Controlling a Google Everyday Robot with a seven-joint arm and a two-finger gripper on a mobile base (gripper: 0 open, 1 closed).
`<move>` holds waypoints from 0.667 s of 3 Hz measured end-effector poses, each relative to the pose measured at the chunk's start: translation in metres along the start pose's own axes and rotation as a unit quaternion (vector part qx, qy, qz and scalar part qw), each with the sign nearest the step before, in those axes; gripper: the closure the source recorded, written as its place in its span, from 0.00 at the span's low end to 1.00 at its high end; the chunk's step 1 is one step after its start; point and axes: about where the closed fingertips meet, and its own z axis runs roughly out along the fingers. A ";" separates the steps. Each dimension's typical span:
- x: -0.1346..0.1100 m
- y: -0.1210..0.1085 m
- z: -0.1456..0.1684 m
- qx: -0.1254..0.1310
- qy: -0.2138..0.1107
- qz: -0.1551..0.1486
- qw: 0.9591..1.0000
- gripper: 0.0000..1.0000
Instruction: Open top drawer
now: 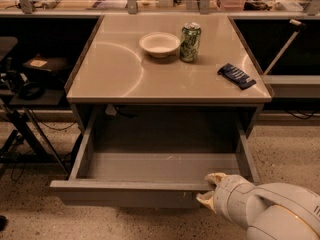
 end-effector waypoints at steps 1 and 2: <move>0.004 0.004 -0.003 0.001 0.002 0.003 1.000 1.00; 0.004 0.005 -0.005 0.002 0.001 0.006 1.000 1.00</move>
Offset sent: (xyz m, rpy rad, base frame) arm -0.4650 -0.0438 -0.0843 -0.0105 0.0387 -0.3482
